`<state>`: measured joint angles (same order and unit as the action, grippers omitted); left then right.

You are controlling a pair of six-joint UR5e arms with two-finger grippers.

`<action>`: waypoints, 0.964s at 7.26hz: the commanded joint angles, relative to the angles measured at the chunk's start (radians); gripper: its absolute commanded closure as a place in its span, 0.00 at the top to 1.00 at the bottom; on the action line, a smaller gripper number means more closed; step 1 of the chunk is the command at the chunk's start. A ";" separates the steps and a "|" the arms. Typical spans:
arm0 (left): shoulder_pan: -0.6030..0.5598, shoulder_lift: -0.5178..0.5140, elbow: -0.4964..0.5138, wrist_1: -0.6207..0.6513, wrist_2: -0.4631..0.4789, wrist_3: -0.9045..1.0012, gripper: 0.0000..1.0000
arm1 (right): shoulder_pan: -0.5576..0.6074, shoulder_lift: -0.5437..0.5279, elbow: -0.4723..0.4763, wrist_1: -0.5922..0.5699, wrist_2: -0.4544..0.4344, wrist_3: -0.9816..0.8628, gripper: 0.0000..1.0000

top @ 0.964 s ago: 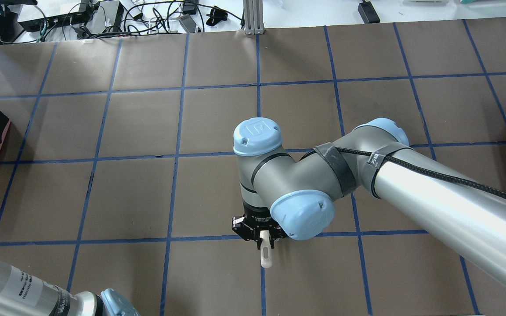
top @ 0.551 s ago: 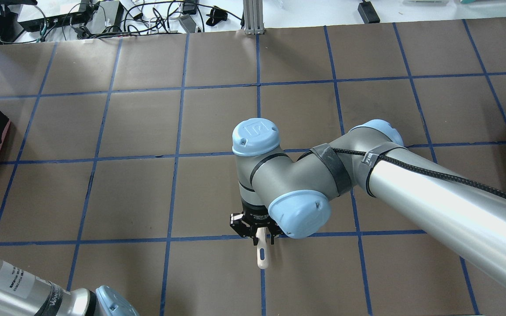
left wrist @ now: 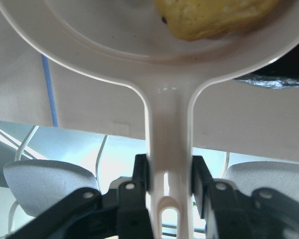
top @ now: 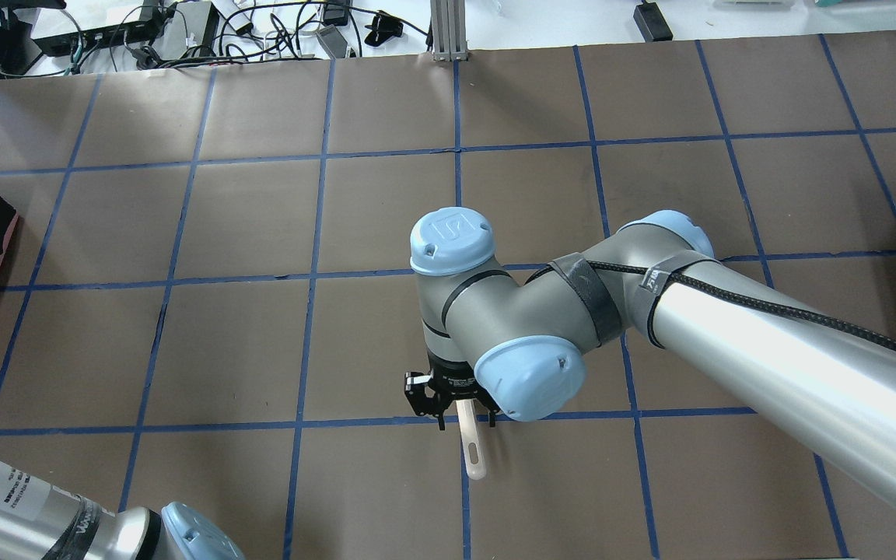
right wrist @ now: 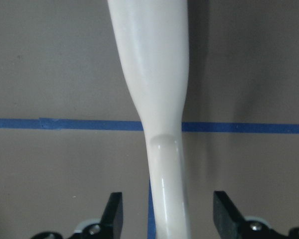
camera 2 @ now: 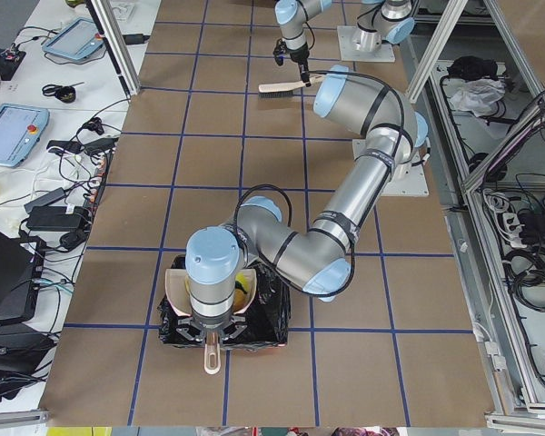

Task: Sweep and dump trash in nearest bin
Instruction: 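Lower the brush onto the table and release it with the right gripper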

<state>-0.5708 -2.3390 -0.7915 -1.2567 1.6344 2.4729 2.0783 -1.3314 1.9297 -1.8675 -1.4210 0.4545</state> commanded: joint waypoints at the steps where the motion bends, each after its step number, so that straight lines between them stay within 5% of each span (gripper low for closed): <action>1: 0.002 -0.007 -0.011 0.063 0.037 0.058 0.00 | -0.001 -0.002 -0.014 -0.001 -0.004 0.000 0.73; 3: 0.002 0.010 -0.046 0.133 0.102 0.098 0.00 | -0.020 -0.026 -0.056 -0.001 -0.040 -0.011 0.82; 7: -0.062 0.055 -0.156 0.351 0.249 0.170 0.00 | -0.050 -0.054 -0.485 0.308 -0.079 -0.011 1.00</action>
<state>-0.6037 -2.3053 -0.9199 -0.9514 1.8284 2.6272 2.0336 -1.3791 1.5804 -1.6560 -1.4979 0.4432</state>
